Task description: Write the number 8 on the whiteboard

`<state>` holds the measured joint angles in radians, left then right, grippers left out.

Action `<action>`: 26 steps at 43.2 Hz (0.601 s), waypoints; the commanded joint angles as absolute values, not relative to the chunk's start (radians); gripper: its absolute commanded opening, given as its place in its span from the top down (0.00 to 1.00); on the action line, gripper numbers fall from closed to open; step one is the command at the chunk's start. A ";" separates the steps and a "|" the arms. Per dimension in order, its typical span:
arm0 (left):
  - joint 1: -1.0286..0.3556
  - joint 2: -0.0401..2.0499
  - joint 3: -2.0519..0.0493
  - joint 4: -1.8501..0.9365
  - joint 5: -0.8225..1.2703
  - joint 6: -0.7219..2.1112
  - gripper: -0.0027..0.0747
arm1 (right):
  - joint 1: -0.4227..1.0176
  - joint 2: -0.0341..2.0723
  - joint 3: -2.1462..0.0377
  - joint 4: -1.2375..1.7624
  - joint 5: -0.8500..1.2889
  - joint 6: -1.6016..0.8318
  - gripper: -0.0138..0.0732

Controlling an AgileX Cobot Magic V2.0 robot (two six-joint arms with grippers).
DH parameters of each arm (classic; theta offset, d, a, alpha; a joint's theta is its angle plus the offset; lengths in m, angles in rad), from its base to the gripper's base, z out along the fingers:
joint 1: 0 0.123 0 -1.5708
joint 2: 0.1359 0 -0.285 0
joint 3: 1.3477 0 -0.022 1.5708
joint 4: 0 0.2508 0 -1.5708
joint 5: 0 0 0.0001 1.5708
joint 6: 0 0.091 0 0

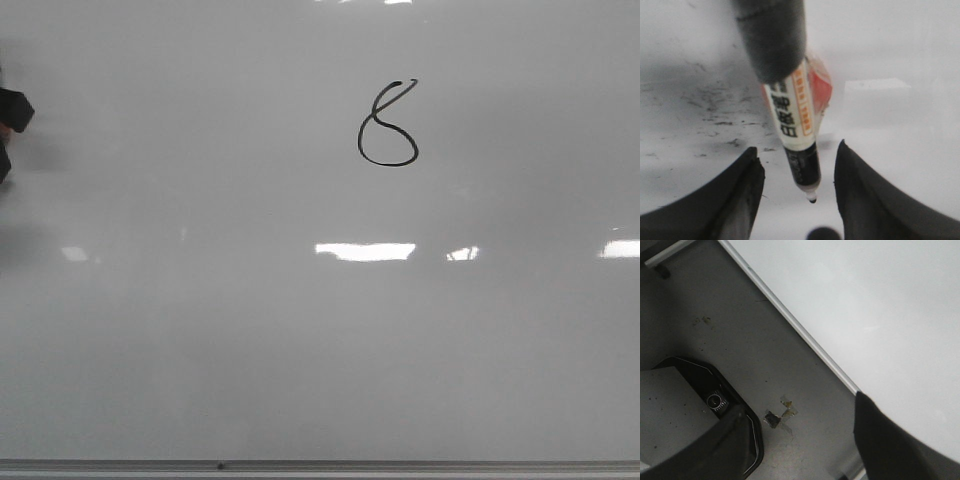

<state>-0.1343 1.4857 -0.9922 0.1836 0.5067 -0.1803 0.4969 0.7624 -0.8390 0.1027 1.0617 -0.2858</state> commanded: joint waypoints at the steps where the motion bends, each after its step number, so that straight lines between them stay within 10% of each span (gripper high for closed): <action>1: -0.144 1.380 -1.035 0.189 0.501 -0.167 0.55 | 0.492 0.756 -0.864 0.015 1.022 -0.122 0.29; 26: -0.452 0.860 -0.964 0.139 0.726 -0.115 0.56 | 0.492 0.526 -0.862 -0.110 0.998 0.120 0.29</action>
<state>-0.3983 0.9294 -0.9668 0.1613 0.7542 -0.1166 0.4969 0.5583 -0.8390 -0.0866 1.0573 0.1168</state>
